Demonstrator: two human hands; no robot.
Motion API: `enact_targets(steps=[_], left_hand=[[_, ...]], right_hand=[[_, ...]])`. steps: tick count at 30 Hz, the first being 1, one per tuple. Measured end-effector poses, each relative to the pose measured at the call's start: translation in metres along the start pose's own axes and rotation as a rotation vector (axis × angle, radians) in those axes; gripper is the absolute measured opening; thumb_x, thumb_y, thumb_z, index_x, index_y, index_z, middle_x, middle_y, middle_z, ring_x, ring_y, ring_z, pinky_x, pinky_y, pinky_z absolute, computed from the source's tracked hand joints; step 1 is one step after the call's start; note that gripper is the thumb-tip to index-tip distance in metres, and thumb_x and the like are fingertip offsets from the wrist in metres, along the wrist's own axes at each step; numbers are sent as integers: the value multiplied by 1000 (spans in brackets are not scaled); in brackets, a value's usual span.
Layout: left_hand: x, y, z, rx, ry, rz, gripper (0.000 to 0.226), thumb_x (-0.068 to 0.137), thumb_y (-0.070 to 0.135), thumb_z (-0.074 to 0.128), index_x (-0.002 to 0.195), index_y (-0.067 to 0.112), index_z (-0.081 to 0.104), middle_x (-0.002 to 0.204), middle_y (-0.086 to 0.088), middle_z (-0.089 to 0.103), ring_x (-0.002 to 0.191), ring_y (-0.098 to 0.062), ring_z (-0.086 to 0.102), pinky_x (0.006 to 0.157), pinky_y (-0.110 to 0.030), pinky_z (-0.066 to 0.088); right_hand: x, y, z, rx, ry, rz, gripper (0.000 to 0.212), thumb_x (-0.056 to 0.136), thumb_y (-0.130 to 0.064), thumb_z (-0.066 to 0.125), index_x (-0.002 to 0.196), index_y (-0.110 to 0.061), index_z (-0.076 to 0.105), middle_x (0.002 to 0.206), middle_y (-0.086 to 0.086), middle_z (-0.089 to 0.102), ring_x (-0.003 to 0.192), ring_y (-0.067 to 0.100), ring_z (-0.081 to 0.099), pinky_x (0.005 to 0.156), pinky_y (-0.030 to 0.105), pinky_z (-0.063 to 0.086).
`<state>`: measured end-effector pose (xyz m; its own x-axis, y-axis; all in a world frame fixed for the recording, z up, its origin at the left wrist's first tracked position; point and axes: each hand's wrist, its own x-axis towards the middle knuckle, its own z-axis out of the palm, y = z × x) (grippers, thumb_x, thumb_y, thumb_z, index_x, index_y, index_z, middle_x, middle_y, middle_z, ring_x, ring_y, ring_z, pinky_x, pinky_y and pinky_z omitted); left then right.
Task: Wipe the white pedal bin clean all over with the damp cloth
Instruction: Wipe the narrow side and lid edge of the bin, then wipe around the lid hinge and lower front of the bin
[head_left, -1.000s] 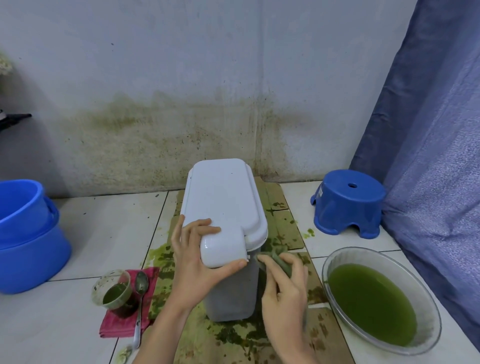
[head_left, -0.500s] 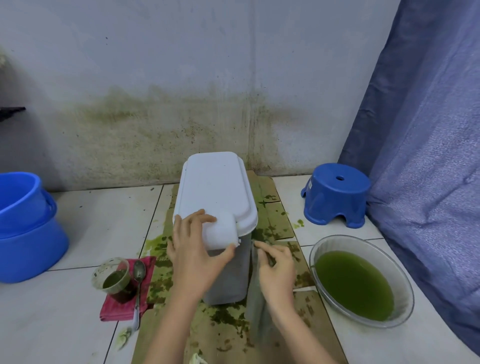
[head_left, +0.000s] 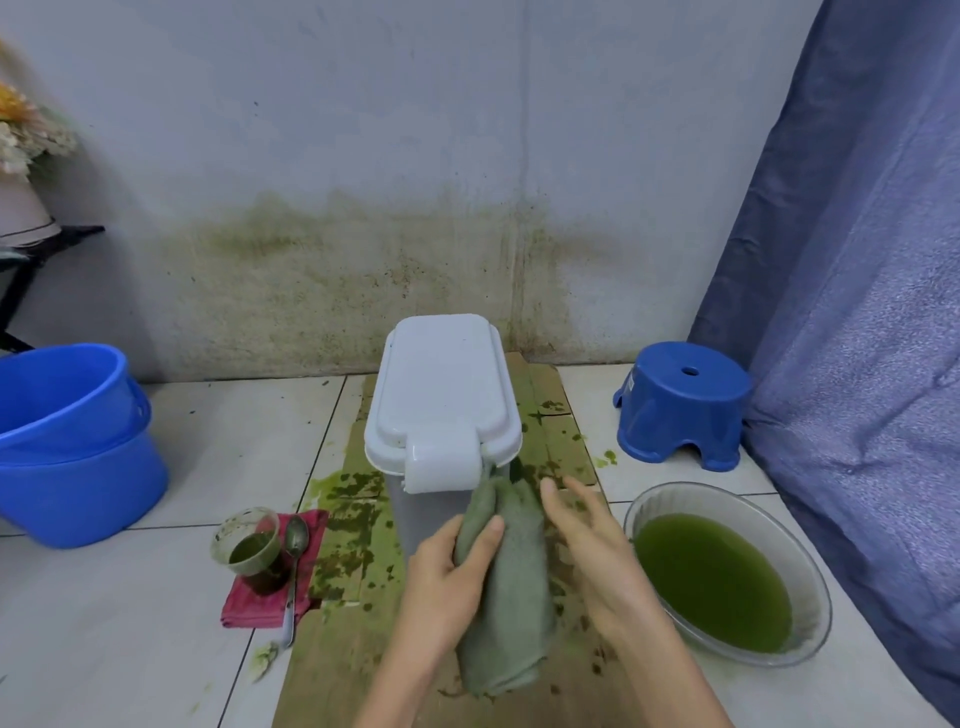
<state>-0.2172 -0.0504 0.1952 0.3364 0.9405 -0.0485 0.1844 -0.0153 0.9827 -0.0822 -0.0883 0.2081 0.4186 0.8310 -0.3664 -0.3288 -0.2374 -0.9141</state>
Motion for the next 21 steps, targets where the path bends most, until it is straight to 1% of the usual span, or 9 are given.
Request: enact_targets(steps=[2,5,7,10,13,15,17,19,21], left_hand=[[1,4,0,-60,-18,-28,29,92,36,54,90,12,69,85,-9,72,81,-21,68,73,-33,51],[3,11,-2,-121,-71,-64,27,94,34,51,95,16,70,90,0,74,89,-16,69,83,-37,55],[3,15,-6,-124,-65,-54,27,93,34,51,94,15,70,89,1,74,89,-15,69,82,-37,56],[2,25,-14,-108,-53,-20,23,93,32,52,95,16,69,88,4,73,88,-13,69,79,-32,56],[3,38,-22,-53,-99,48,28,93,33,53,95,10,68,90,-3,72,88,-16,68,80,-35,55],[4,44,-26,75,-107,135,34,93,36,54,84,5,64,80,-6,68,77,-16,65,73,-34,53],[7,45,-29,378,-64,270,38,93,37,53,69,8,55,64,1,55,61,-9,52,61,-28,41],[10,47,-30,572,-74,364,35,93,37,53,62,22,48,58,8,50,56,-7,47,55,-27,35],[15,48,-29,656,-137,431,33,93,38,54,62,32,42,59,12,50,59,-4,48,55,-27,36]], right_hand=[[-7,9,-4,-64,-140,155,71,64,-61,70,119,-17,63,109,2,71,105,21,64,98,44,47],[-12,15,-6,159,-341,311,49,73,-42,68,106,-6,72,111,14,69,107,29,64,101,46,44],[-8,18,-11,293,-335,264,43,78,-26,67,112,0,68,113,18,68,107,31,64,99,46,46],[-6,15,-13,447,-302,178,55,75,-10,75,123,7,53,117,18,65,109,31,63,93,45,50],[-4,16,-10,509,-315,171,70,61,-14,83,122,0,52,120,18,64,109,30,62,92,46,51],[-4,20,-6,413,-293,194,74,65,-20,86,126,0,50,120,16,64,112,31,61,96,48,48],[-3,30,-3,141,-152,209,78,63,-24,85,130,-12,47,118,12,64,109,29,60,96,47,48],[-3,41,-2,-12,-31,204,81,67,-20,84,135,-20,40,123,10,57,110,26,57,99,47,45],[-7,45,2,-20,-16,147,86,70,-11,81,140,-24,33,133,8,50,117,25,52,100,46,44]])
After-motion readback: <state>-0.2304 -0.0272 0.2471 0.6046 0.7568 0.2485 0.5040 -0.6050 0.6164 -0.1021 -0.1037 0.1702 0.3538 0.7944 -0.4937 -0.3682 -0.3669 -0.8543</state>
